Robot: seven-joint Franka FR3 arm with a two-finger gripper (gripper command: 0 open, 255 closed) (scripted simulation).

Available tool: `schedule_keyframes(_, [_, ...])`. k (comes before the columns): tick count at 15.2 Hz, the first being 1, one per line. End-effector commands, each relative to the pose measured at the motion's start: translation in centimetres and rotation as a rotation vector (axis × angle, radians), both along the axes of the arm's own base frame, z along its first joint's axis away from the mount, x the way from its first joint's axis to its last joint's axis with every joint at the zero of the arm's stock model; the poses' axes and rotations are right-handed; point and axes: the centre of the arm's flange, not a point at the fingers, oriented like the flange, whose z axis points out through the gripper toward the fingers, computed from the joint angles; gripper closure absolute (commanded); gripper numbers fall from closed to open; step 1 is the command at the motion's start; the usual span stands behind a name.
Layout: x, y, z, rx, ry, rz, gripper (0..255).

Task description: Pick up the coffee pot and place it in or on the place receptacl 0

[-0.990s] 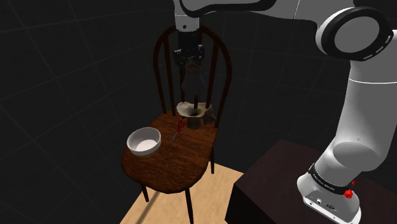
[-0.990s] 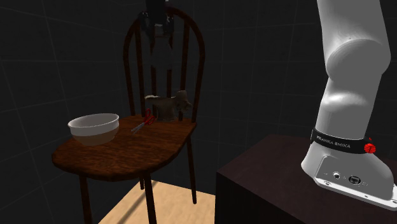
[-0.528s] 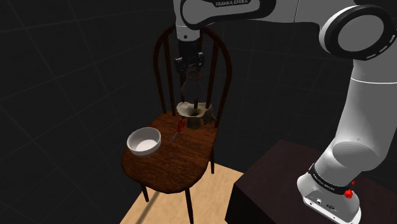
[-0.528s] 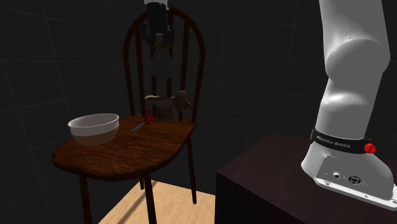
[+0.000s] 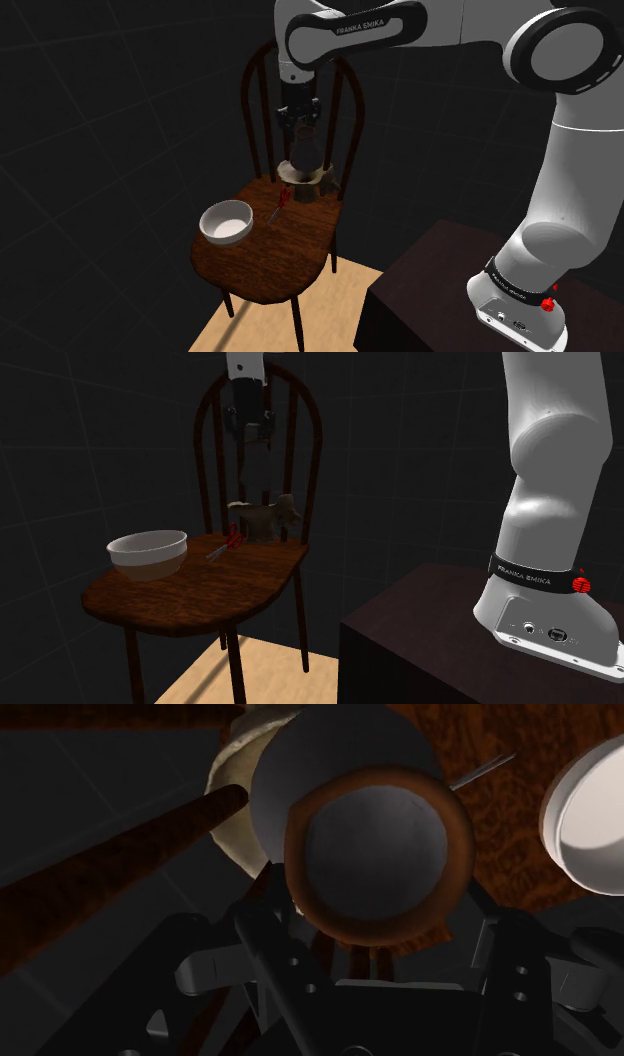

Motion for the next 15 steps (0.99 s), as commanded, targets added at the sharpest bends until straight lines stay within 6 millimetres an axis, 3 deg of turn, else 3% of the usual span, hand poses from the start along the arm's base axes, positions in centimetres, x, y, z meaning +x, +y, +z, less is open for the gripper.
schedule_keyframes(1, [0.0,0.1,-1.0,0.000,-0.001,0.000,255])
schedule_keyframes(4, [0.0,0.1,-2.4,0.000,-0.001,0.000,255])
schedule_keyframes(11, [0.0,0.1,-2.4,0.000,-0.001,0.000,255])
schedule_keyframes(12, [0.0,0.1,-2.4,0.000,-0.001,0.000,0])
schedule_keyframes(15, [0.0,0.1,-2.4,0.000,-0.001,0.000,0])
